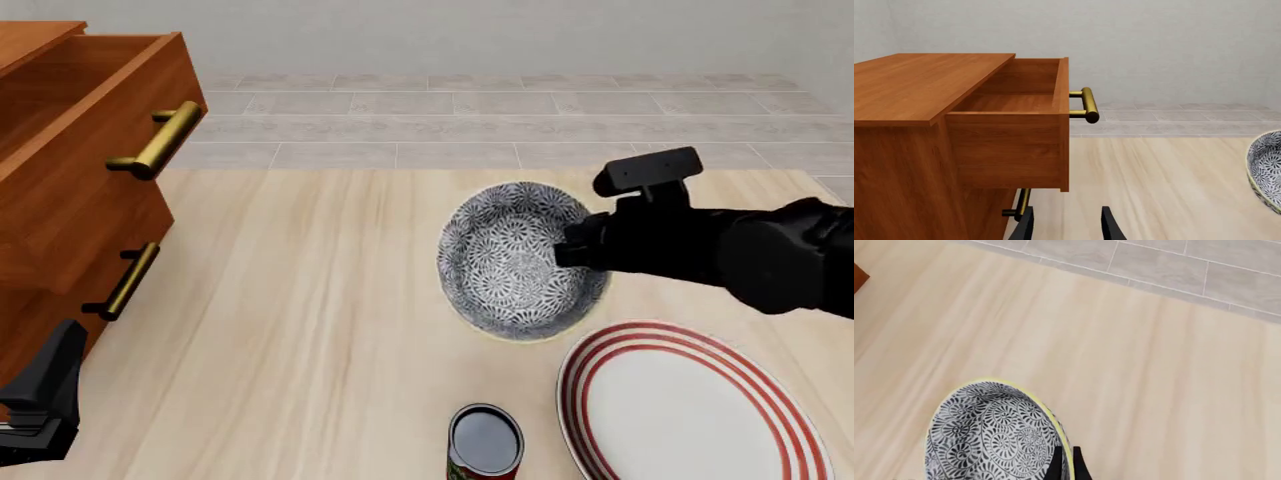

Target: Put the bowl on the plate.

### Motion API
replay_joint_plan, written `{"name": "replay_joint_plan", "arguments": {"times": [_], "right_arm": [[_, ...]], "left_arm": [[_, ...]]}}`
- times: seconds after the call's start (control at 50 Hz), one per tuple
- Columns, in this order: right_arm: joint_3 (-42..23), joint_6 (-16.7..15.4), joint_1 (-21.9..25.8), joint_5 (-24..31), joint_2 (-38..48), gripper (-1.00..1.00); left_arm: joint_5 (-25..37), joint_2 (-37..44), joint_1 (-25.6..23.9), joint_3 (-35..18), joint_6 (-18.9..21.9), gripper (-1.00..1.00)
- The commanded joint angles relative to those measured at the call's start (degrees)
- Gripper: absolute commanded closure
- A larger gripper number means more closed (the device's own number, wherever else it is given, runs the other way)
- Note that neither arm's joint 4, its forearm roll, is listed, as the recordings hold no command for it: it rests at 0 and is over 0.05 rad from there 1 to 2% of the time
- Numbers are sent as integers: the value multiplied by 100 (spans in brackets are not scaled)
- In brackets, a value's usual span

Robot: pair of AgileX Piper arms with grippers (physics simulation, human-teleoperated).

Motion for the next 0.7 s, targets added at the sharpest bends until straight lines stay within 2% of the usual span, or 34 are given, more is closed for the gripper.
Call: {"name": "replay_joint_plan", "arguments": {"times": [0.02, 0.38, 0.58, 0.7], "right_arm": [[334, -4, -412, 172, -672, 100], [851, -12, -973, 549, -1504, 100], [1254, 49, -1277, 779, -2142, 100], [1473, 61, -1541, 1094, -2709, 100]], "left_arm": [[0, 0, 0, 0, 0, -100], [0, 0, 0, 0, 0, -100], [0, 0, 0, 0, 0, -100], [0, 0, 0, 0, 0, -100]]}}
